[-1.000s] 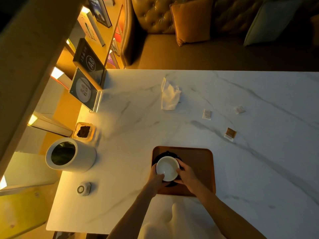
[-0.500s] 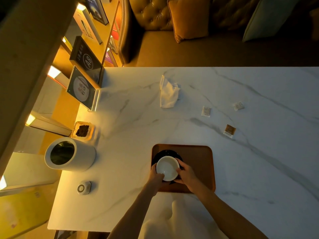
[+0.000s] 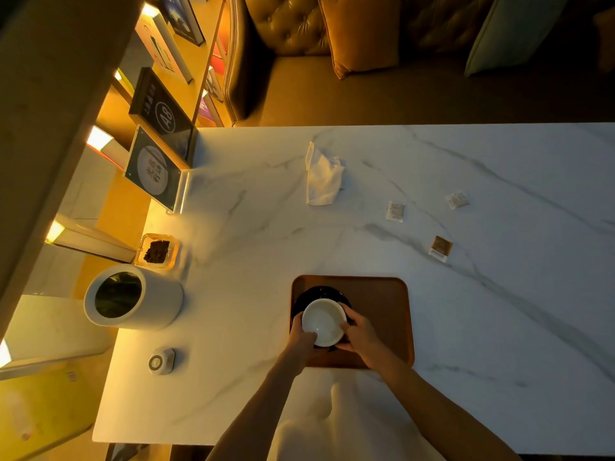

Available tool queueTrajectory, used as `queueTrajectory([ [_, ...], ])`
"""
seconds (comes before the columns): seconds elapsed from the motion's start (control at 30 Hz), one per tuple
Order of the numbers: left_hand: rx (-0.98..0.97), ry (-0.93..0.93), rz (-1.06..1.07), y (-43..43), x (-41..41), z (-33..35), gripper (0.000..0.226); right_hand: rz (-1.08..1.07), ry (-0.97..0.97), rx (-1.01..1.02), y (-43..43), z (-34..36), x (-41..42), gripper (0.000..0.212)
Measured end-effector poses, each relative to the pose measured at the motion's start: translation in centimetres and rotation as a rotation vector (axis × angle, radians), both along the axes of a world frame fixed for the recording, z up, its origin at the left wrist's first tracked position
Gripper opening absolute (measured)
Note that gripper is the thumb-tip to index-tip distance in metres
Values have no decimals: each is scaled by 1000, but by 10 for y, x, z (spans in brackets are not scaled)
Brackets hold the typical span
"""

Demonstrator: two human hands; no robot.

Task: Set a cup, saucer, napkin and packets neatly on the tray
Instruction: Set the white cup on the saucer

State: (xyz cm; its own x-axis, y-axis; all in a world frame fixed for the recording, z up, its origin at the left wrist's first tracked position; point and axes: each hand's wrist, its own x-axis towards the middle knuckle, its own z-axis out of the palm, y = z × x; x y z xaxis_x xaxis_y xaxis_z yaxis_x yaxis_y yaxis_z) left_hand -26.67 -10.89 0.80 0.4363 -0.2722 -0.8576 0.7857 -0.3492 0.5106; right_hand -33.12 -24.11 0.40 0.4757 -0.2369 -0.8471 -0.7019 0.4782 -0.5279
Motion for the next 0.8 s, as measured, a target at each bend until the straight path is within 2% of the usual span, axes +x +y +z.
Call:
queueTrajectory([
  [0.4, 32, -50, -9, 0, -5, 0, 62, 57, -33, -2, 0, 3, -4, 51],
  [0.57, 127, -114, -28, 5, -2, -1, 65, 92, -11, -29, 1, 4, -5, 54],
  [0.8, 119, -138, -79, 7, 1, -2, 60, 206, -61, -182, 7, -1, -6, 39],
])
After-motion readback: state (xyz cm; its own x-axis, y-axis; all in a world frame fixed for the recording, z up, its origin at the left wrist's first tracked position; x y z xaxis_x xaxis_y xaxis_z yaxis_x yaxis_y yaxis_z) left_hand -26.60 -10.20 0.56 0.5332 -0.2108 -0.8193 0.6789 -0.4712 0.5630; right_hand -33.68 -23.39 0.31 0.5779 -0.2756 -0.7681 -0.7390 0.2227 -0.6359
